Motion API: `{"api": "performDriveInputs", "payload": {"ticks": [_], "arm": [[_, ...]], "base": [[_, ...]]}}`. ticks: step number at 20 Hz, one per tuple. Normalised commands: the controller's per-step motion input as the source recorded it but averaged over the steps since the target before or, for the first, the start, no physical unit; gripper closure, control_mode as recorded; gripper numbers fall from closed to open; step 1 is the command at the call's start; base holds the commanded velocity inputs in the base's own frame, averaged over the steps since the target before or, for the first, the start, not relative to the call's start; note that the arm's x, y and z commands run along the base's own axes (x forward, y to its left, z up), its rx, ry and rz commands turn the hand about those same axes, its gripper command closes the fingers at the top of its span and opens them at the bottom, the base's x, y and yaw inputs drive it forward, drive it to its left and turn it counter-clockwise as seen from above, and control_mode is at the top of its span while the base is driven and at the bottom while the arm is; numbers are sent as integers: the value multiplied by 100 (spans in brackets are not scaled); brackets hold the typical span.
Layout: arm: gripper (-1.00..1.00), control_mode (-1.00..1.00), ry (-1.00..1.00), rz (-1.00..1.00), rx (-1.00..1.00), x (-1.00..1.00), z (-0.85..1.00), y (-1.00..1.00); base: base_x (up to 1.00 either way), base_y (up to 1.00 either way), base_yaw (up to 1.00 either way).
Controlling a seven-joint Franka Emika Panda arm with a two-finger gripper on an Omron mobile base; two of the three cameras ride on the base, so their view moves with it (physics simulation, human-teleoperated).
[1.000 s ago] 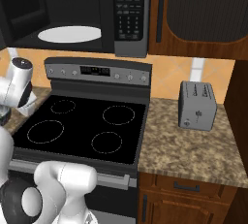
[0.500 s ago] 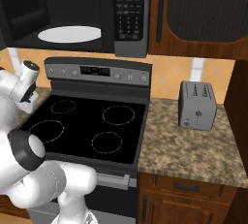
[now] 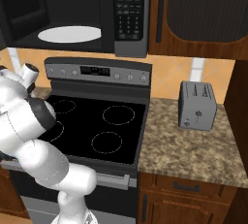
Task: Open the microwave, place the bowl with waffle inside the microwave, then close the microwave door and turn it on.
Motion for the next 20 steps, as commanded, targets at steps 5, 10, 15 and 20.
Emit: {"api": "performDriveInputs", "payload": {"ticks": [5, 10, 15, 20], "arm": [[-100, -100, 7, 0, 0, 28, -41, 45], [-100, -100, 9, 0, 0, 48, -37, 37], [-100, -100, 12, -2, -1, 50, -18, 47], [-100, -100, 11, -8, 0, 14, -9, 18]], "base": [[0, 0, 0], [0, 0, 0], [0, 0, 0], [0, 0, 0]]}}
